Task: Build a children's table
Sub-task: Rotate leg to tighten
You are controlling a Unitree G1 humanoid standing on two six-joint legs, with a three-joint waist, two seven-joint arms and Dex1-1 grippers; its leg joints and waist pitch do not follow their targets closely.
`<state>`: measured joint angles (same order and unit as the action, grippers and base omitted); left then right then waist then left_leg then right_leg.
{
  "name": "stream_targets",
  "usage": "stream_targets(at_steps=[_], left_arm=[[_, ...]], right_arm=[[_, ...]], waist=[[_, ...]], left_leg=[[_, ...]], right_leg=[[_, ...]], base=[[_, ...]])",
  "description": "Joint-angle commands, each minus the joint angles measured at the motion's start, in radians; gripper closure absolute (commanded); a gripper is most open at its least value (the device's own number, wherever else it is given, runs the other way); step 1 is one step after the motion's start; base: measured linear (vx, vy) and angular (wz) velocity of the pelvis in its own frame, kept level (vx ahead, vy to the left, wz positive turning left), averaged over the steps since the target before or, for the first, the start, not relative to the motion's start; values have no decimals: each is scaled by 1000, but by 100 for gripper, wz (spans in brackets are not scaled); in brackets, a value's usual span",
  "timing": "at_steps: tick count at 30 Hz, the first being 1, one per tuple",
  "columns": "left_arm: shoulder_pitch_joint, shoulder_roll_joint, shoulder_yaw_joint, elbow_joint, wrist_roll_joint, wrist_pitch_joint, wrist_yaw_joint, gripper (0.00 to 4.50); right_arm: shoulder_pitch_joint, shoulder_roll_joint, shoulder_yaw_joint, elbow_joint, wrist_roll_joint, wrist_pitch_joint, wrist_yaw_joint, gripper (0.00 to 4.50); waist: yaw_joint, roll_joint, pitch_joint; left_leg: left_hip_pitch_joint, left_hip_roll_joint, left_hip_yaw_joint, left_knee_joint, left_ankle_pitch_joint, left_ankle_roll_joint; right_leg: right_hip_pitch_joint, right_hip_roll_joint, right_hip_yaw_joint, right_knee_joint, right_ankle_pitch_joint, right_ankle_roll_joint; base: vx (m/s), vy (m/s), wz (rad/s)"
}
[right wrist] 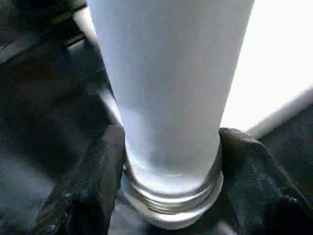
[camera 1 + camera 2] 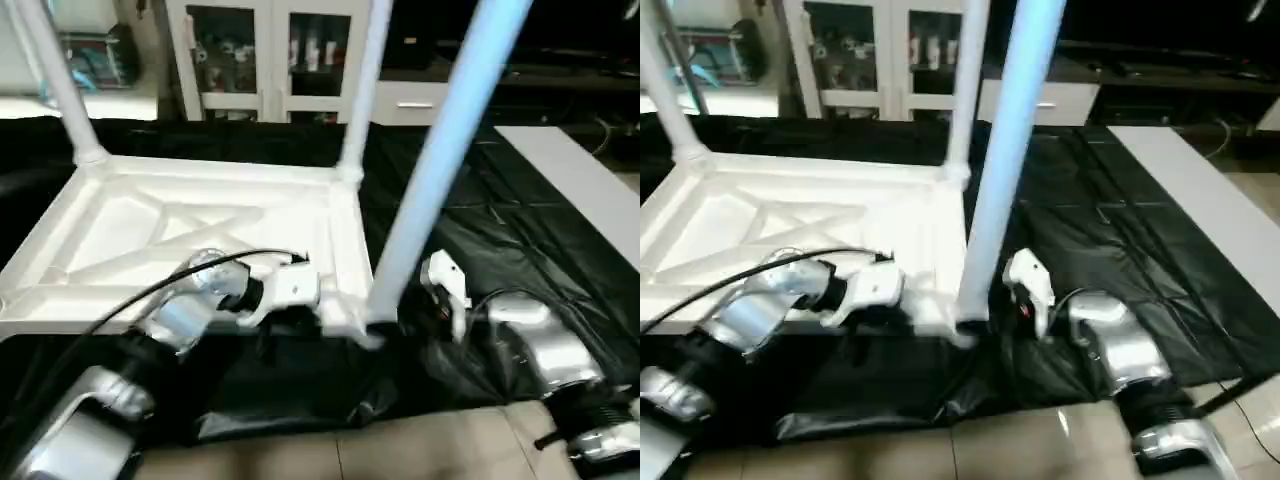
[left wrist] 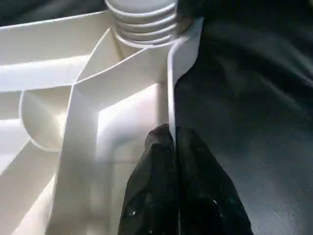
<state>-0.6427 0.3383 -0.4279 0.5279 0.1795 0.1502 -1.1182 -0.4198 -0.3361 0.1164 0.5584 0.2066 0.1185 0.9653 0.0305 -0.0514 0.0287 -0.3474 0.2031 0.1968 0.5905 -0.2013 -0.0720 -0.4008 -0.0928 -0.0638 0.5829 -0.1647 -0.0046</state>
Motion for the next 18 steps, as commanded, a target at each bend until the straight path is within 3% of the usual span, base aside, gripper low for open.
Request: stream_targets(at_steps=[1,2,5,6,7,9,10,11,14,15,18], left_arm=[[16,-77,-48,49,11,33,64,450],[-10,-135,-14,100,21,86,194,450],[-43,-189,17,162,41,132,336,450],[-49,-197,22,174,46,137,356,450],[-71,-224,42,217,55,127,436,450],[-104,-257,61,279,71,89,549,450],[-119,-269,68,306,75,67,593,450],[-130,-276,72,327,78,49,621,450],[-161,-288,76,378,96,-5,691,450],[-165,-286,73,383,100,-12,691,450],[-172,-275,60,393,106,-47,675,450]], right_arm=[[-6,37,-60,13,-5,14,-196,185],[-1,99,-93,18,-18,9,-349,185],[1,156,-106,32,-61,-27,-509,186],[-1,166,-109,35,-71,-32,-535,186],[-11,201,-122,57,-99,-52,-641,186],[-31,258,-141,95,-127,-76,-800,186],[-41,279,-143,112,-141,-87,-858,186],[-52,300,-143,130,-138,-99,-881,186],[-86,351,-137,177,-146,-177,-914,186],[-91,361,-145,182,-132,-189,-905,186],[-96,395,-169,164,-61,-228,-803,186]], waist=[[-5,7,-35],[-9,10,-35],[-12,10,-37],[-12,9,-38],[-12,13,-39],[-13,11,-40],[-13,16,-41],[-14,13,-43],[-7,16,-46],[-4,12,-48],[5,16,-51]], left_leg=[[6,29,-29,-89,-402,-26],[8,28,-30,-89,-414,-29],[4,24,-34,-90,-406,-34],[7,23,-33,-89,-411,-28],[10,22,-30,-87,-410,-23],[9,19,-29,-87,-404,-18],[8,19,-29,-88,-401,-18],[8,18,-27,-86,-389,-14],[5,19,-21,-85,-349,5],[3,20,-20,-84,-331,10],[0,22,-12,-79,-246,48]], right_leg=[[24,-51,29,-87,-500,-132],[21,-52,27,-92,-523,-119],[23,-51,21,-98,-530,-97],[20,-52,21,-101,-533,-96],[14,-51,24,-103,-516,-101],[14,-49,24,-102,-495,-107],[14,-48,24,-102,-490,-106],[14,-47,26,-99,-454,-114],[18,-47,32,-89,-362,-139],[22,-47,32,-85,-335,-146],[29,-49,36,-69,-210,-192]], base=[[-53,15,-6],[0,0,0],[0,0,0],[0,0,0],[0,0,0],[0,0,0],[0,0,0],[0,0,0],[0,0,0],[0,0,0],[0,0,0]])
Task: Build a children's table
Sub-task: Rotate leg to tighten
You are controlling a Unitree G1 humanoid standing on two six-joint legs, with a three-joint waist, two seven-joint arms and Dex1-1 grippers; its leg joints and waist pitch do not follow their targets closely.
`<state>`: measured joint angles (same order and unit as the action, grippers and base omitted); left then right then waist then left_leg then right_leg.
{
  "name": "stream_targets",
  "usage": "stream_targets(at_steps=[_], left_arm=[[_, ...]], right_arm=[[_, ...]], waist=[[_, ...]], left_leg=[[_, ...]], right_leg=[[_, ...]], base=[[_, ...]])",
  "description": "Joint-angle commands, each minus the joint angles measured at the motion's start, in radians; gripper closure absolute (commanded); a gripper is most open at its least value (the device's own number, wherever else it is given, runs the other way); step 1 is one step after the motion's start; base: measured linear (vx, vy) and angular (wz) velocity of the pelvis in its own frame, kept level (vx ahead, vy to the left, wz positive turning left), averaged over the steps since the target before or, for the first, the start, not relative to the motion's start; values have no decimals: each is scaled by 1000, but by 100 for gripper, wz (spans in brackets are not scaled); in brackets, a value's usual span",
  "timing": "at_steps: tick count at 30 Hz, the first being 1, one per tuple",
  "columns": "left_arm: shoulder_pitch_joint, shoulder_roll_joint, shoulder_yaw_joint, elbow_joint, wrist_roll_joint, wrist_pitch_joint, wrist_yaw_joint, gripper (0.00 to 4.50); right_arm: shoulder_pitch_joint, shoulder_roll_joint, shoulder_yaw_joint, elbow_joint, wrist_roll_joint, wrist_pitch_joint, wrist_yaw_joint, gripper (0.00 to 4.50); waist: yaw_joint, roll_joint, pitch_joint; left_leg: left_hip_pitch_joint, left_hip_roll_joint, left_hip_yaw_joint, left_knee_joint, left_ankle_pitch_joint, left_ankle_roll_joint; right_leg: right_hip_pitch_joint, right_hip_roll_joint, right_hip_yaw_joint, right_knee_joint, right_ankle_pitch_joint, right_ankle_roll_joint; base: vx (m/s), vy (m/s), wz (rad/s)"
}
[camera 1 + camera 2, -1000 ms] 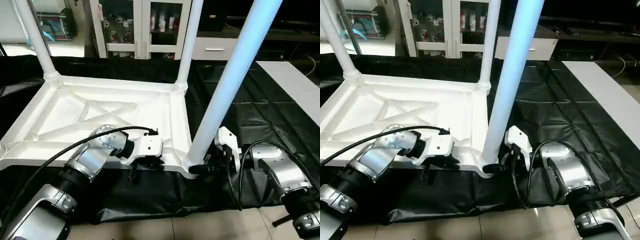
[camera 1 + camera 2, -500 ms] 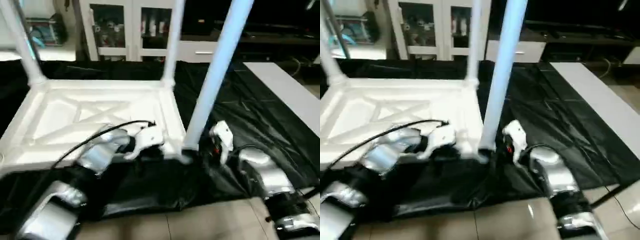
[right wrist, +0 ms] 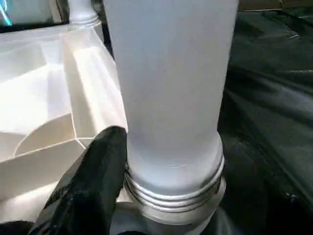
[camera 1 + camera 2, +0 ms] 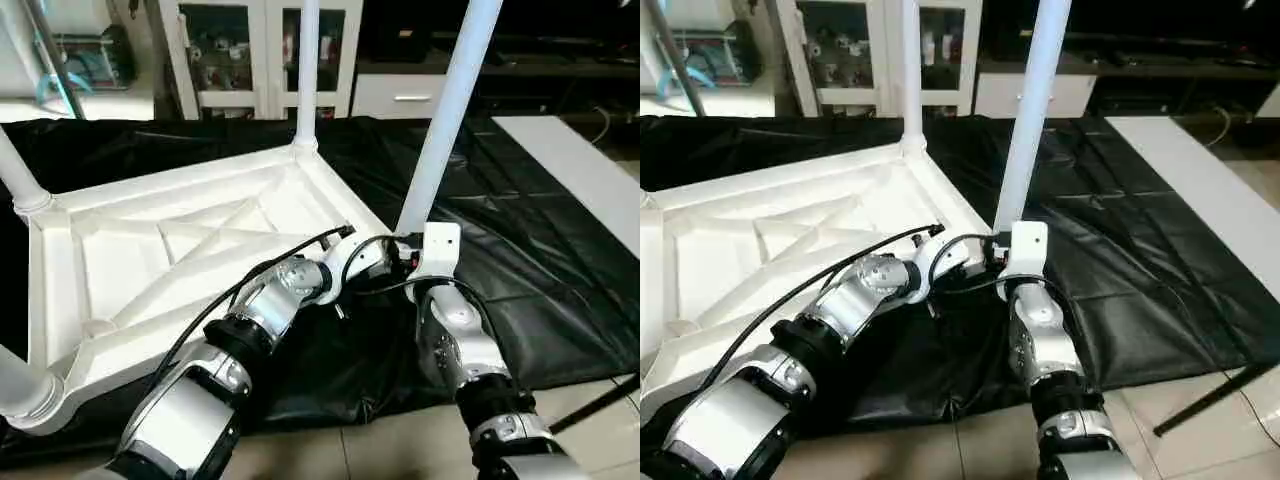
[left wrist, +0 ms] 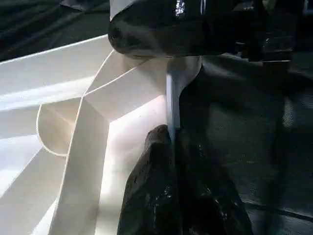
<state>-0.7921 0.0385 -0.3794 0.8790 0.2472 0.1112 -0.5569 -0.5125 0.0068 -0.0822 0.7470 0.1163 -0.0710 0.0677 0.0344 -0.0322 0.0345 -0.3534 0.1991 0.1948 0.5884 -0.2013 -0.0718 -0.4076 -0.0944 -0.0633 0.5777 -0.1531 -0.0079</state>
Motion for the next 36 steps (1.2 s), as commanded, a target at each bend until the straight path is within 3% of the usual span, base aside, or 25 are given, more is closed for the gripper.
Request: stream_targets(at_steps=[1,2,5,6,7,8,9,13,16,17,19,22,25,28,32,36], left_arm=[[-22,31,4,41,41,-16,98,450],[-23,35,-1,50,42,-29,88,450],[-21,58,-16,80,51,-68,50,450],[-21,58,-16,81,50,-68,49,450],[-19,61,-14,82,49,-72,42,450],[-11,70,-15,74,45,-78,16,450],[4,85,-18,52,36,-84,-41,450],[50,133,-38,-12,-1,-79,-215,450],[73,171,-50,-47,-18,-79,-302,450],[106,219,-70,-111,-54,-108,-441,450],[114,230,-75,-130,-63,-115,-470,450],[173,307,-125,-269,-124,-144,-696,450],[189,326,-139,-310,-137,-150,-750,450],[190,329,-144,-320,-138,-142,-773,450],[164,332,-155,-290,-105,-163,-771,450],[167,345,-154,-318,-108,-145,-782,450]], right_arm=[[3,58,25,-50,53,-49,139,186],[8,61,25,-69,66,-58,162,131],[20,19,32,-109,62,-100,173,109],[20,18,32,-109,62,-100,173,96],[21,12,27,-113,66,-105,178,96],[23,-1,16,-125,77,-95,195,82],[30,-30,6,-146,87,-77,228,73],[62,-125,2,-204,98,-16,337,39],[98,-193,6,-266,127,42,434,19],[136,-264,19,-321,151,105,536,8],[144,-278,24,-331,160,119,566,8],[212,-385,99,-403,213,193,811,8],[237,-449,153,-452,242,253,953,8],[230,-462,165,-458,237,269,981,8],[181,-485,224,-424,164,258,1023,8],[164,-525,278,-418,143,265,1089,34]], waist=[[2,-3,-58],[4,-5,-59],[8,1,-63],[6,-1,-63],[-2,-2,-64],[-3,4,-60],[-2,4,-62],[8,6,-58],[11,2,-53],[13,5,-52],[13,6,-51],[16,5,-50],[26,9,-43],[27,5,-43],[25,1,-43],[30,1,-47]], left_leg=[[7,26,-8,-76,-235,56],[6,27,-7,-74,-203,72],[-3,27,-9,-71,-119,105],[-5,26,-8,-70,-114,111],[-13,28,-13,-72,-94,110],[-3,29,-8,-71,-118,110],[1,30,-7,-69,-124,110],[3,32,-3,-68,-113,117],[4,33,-3,-72,-172,105],[5,34,-5,-75,-189,94],[6,37,-5,-77,-202,81],[10,40,-7,-81,-238,63],[23,43,-2,-84,-296,47],[19,41,-4,-86,-308,26],[15,40,-8,-87,-307,10],[16,41,-5,-82,-255,20]], right_leg=[[36,-47,35,-62,-203,-195],[39,-47,36,-56,-162,-209],[50,-48,35,-41,-72,-224],[50,-47,34,-41,-65,-222],[58,-49,32,-36,-56,-222],[47,-48,32,-47,-92,-230],[46,-49,33,-46,-95,-240],[48,-45,35,-38,-53,-269],[49,-47,36,-48,-131,-253],[48,-48,36,-52,-169,-243],[45,-47,37,-53,-186,-237],[46,-48,37,-55,-219,-233],[33,-44,40,-63,-253,-233],[35,-48,40,-65,-297,-218],[35,-51,40,-67,-347,-188],[37,-49,41,-59,-276,-204]], base=[[52,-16,5],[0,0,0],[0,0,0],[0,0,0],[0,0,0],[0,0,0],[0,0,0],[0,0,0],[0,0,0],[0,0,0],[0,0,0],[0,0,0],[0,0,0],[0,0,0],[0,0,0],[0,0,0]])
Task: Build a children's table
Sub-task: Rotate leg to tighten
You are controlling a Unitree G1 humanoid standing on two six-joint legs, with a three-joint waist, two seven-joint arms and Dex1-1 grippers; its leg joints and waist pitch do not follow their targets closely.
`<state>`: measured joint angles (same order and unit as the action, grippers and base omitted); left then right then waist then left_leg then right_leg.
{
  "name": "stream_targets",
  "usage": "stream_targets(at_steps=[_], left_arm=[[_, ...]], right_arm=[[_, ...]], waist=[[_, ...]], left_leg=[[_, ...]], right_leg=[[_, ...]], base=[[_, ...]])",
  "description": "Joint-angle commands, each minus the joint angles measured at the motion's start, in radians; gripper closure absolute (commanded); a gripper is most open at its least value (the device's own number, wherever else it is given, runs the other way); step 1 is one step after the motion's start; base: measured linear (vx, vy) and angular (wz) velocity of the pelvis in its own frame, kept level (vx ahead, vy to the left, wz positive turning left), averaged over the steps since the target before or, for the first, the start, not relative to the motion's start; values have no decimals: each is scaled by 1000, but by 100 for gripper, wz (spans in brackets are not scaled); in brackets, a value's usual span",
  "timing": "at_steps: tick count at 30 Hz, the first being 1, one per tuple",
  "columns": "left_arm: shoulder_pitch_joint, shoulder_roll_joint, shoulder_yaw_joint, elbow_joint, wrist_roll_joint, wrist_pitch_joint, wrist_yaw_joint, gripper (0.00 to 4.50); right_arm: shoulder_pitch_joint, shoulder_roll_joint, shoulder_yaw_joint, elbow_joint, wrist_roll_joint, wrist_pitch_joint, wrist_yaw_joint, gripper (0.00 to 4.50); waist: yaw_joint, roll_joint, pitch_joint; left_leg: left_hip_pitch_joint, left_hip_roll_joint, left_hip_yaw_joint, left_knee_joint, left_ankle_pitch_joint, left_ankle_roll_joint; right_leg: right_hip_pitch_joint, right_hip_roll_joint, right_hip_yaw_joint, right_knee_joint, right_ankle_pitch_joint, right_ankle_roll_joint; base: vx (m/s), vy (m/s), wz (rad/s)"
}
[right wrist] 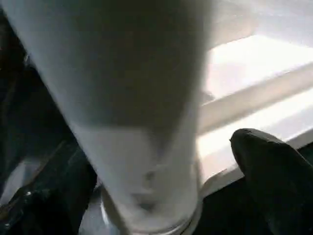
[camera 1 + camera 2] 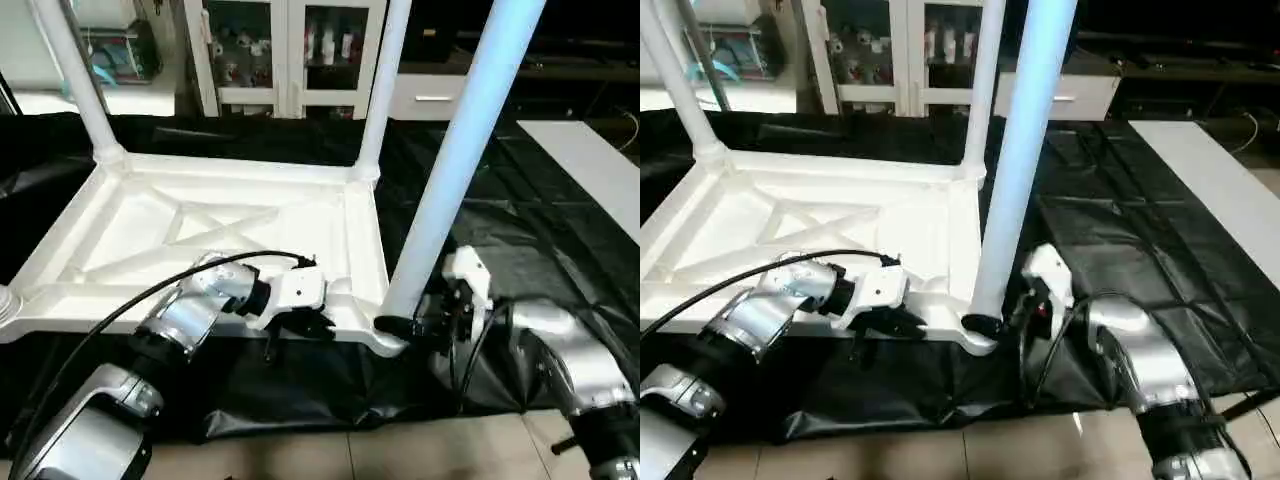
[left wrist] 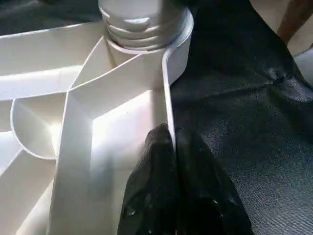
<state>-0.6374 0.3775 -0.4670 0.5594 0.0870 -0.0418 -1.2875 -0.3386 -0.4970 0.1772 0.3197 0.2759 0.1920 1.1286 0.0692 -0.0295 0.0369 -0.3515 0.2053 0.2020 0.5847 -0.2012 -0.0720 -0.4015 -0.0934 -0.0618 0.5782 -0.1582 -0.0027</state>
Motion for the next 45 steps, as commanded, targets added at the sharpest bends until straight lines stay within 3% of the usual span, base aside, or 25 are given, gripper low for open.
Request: stream_targets(at_steps=[1,5,11,17,22,24,26,31,34,35,37,39,40,42,45], left_arm=[[12,6,-66,1,52,9,-52,450],[12,10,-65,6,59,6,-53,450],[13,13,-68,5,56,8,-50,450],[14,14,-68,4,61,10,-52,450],[13,9,-72,17,73,24,-30,450],[5,-19,-58,49,82,50,33,450],[-8,-67,-32,96,82,74,125,450],[-50,-151,-2,193,110,111,320,450],[-79,-200,23,247,119,147,445,450],[-117,-245,49,316,146,173,607,450],[-138,-266,58,355,167,178,684,450],[-157,-288,67,395,180,160,762,450],[-164,-297,68,411,184,150,790,450],[-175,-312,64,439,192,130,831,450],[-180,-317,53,461,200,103,827,450]], right_arm=[[-10,-21,19,10,-18,2,29,34],[-19,-36,40,30,-48,-7,64,75],[-28,-30,42,46,-51,-14,60,122],[-29,-21,32,59,-59,-31,64,170],[-30,15,1,81,-49,-42,2,178],[-45,69,-41,128,-61,-47,-138,178],[-58,127,-83,174,-60,-27,-272,180],[-69,226,-127,235,-92,-35,-518,181],[-88,282,-145,277,-122,-47,-655,181],[-118,349,-171,328,-144,-65,-827,181],[-136,383,-185,357,-162,-79,-934,181],[-159,424,-201,389,-170,-95,-1035,182],[-169,442,-208,403,-176,-114,-1085,182],[-193,490,-212,431,-172,-181,-1116,182],[-212,536,-176,409,-163,-292,-982,182]], waist=[[-3,-4,-51],[0,-6,-53],[4,-6,-50],[4,-5,-53],[3,-5,-52],[-4,-5,-49],[-17,-7,-46],[-35,-3,-44],[-45,-3,-45],[-47,-1,-45],[-51,-1,-47],[-47,-4,-50],[-45,0,-50],[-44,-2,-54],[-39,-6,-57]], left_leg=[[12,35,-12,-77,-232,25],[8,33,-9,-71,-176,50],[11,36,-11,-75,-233,30],[11,35,-11,-73,-216,30],[10,34,-12,-74,-227,30],[10,32,-12,-76,-252,17],[11,29,-18,-80,-315,-11],[12,26,-30,-82,-379,-27],[8,24,-31,-83,-389,-23],[11,21,-29,-81,-395,-25],[14,19,-31,-81,-394,-36],[11,18,-31,-81,-366,-25],[11,19,-27,-81,-352,-17],[8,19,-25,-80,-332,-11],[4,21,-18,-77,-272,17]], right_leg=[[34,-50,39,-54,-235,-217],[39,-50,38,-44,-156,-246],[36,-52,38,-54,-256,-222],[38,-51,38,-50,-219,-225],[38,-52,38,-52,-239,-225],[33,-51,38,-58,-282,-214],[29,-52,35,-69,-395,-181],[24,-52,28,-86,-513,-126],[23,-51,25,-91,-513,-117],[17,-49,25,-93,-514,-117],[14,-50,25,-93,-517,-115],[19,-50,26,-94,-490,-113],[18,-50,29,-91,-452,-121],[20,-49,31,-84,-392,-138],[28,-47,33,-68,-258,-179]], base=[[0,0,0],[0,0,0],[0,0,0],[0,0,0],[0,0,0],[0,0,0],[0,0,0],[0,0,0],[0,0,0],[0,0,0],[0,0,0],[0,0,0],[0,0,0],[0,0,0],[0,0,0]])
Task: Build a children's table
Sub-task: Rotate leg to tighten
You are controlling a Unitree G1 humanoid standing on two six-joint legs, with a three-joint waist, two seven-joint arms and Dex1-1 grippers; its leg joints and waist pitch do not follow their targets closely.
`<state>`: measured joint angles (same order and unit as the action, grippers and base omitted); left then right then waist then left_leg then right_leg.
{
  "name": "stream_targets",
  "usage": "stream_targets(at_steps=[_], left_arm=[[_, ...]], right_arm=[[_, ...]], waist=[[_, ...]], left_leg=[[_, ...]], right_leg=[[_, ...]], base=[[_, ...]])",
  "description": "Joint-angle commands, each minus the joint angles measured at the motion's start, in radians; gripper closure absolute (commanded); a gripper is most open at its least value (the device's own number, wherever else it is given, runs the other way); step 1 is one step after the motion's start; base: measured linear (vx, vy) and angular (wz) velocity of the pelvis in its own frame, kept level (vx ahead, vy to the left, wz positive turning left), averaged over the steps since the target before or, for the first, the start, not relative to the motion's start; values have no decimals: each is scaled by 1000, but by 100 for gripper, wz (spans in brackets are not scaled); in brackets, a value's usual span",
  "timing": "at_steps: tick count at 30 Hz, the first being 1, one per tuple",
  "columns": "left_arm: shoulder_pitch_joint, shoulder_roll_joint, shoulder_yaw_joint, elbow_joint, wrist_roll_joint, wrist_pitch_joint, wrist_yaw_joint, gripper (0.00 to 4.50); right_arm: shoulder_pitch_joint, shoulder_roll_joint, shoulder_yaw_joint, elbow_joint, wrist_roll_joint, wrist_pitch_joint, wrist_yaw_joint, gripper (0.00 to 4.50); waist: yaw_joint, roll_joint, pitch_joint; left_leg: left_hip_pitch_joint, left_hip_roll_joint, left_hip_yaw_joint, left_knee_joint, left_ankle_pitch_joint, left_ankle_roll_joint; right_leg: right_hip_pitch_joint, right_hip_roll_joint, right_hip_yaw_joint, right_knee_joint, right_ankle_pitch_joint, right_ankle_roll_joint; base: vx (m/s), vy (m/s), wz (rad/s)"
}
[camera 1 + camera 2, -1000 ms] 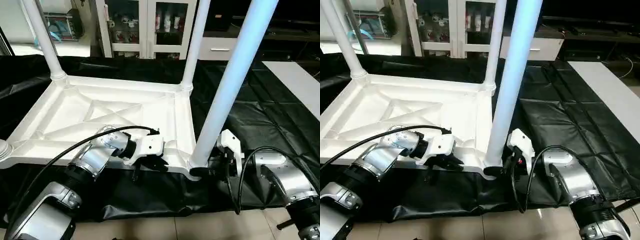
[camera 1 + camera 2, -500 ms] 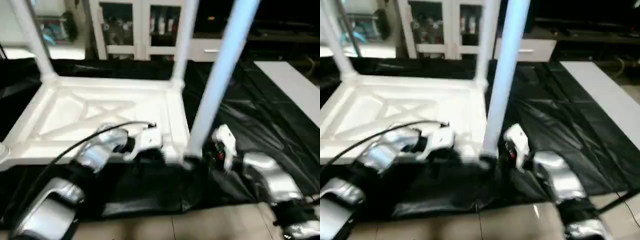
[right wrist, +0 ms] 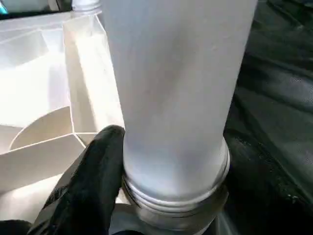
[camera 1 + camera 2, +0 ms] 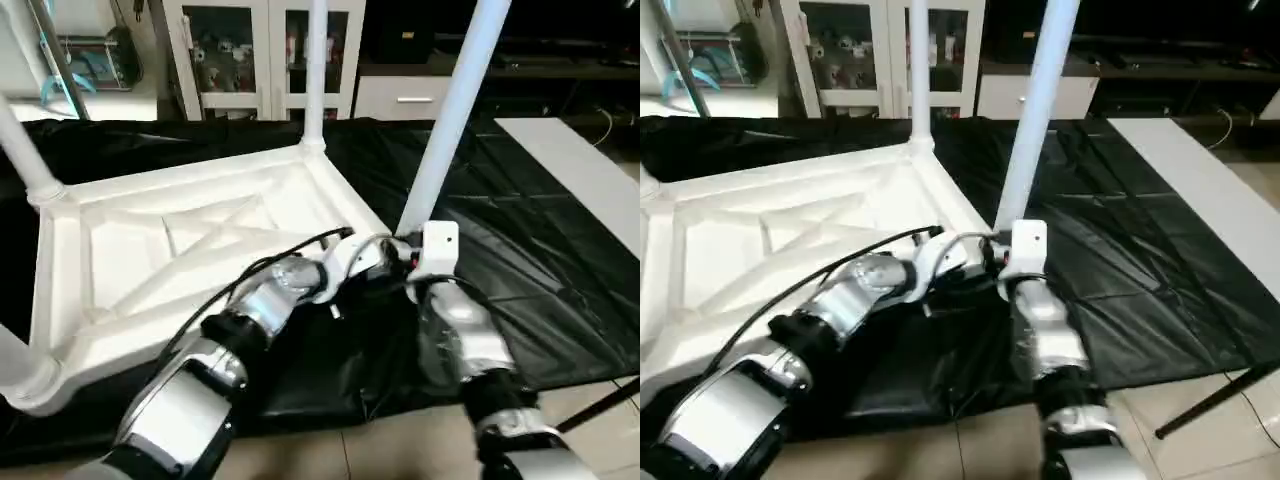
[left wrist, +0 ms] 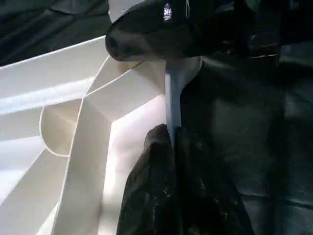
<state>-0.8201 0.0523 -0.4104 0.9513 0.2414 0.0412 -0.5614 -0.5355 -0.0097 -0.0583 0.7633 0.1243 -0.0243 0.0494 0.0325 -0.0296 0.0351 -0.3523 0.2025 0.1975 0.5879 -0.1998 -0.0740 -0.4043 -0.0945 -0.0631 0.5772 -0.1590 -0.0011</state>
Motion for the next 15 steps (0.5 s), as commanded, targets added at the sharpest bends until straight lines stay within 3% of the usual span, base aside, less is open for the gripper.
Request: stream_targets(at_steps=[1,2,4,6,9,10,12,15], left_arm=[[2,8,-3,69,45,20,101,450],[2,16,-8,73,52,-4,85,450],[1,18,-9,75,54,-14,81,450],[14,34,-12,61,47,-47,22,450],[33,55,-13,40,32,-67,-39,450],[33,55,-13,40,32,-67,-39,450],[57,79,-13,2,8,-70,-122,450],[84,95,-1,-44,-44,-67,-245,450]], right_arm=[[-15,48,60,-35,-12,-75,97,182],[-2,46,66,-82,12,-102,175,182],[1,37,74,-93,-1,-117,168,126],[17,-8,85,-163,-12,-91,168,112],[39,-69,81,-244,-7,-43,191,77],[39,-69,81,-244,-7,-43,191,69],[61,-158,100,-277,-49,62,235,48],[93,-220,105,-316,-31,116,340,25]], waist=[[0,-5,-56],[4,-5,-61],[7,-7,-61],[14,-11,-62],[4,-6,-57],[6,-7,-57],[8,0,-52],[11,-2,-52]], left_leg=[[4,23,-12,-79,-259,28],[6,24,-9,-74,-204,54],[4,24,-6,-71,-149,81],[-2,23,-6,-68,-96,112],[-8,24,-11,-73,-118,106],[2,26,-7,-72,-141,96],[5,26,-8,-75,-161,82],[7,27,-5,-76,-193,66]], right_leg=[[33,-46,34,-64,-235,-188],[38,-47,36,-53,-154,-213],[42,-47,36,-47,-98,-234],[49,-48,36,-38,-58,-238],[53,-48,34,-46,-120,-212],[46,-48,35,-51,-155,-212],[45,-44,36,-54,-180,-219],[43,-46,38,-56,-192,-229]], base=[[52,-5,3],[0,0,0],[0,0,0],[0,0,0],[0,0,0],[0,0,0],[0,0,0],[0,0,0]])
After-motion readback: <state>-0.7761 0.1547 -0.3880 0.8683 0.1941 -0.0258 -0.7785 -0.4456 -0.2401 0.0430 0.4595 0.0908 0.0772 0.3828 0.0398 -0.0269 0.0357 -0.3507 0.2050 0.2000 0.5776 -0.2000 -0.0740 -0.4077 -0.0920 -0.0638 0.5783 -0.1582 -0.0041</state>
